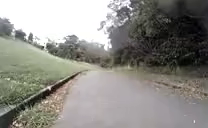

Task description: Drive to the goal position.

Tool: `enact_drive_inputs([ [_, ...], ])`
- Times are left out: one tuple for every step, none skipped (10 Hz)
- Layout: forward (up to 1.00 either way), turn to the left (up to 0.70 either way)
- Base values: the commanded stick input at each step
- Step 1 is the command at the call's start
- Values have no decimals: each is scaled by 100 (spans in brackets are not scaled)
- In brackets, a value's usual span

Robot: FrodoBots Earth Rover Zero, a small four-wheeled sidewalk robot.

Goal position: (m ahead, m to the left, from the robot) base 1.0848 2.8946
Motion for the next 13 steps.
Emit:
enact_drive_inputs([
  [50, 0],
  [50, 0],
  [50, 0],
  [50, 0],
  [50, 0],
  [50, 0],
  [50, 0],
  [50, 0],
  [50, 0],
  [50, 0],
  [50, 0],
  [50, 0],
  [50, 0],
])
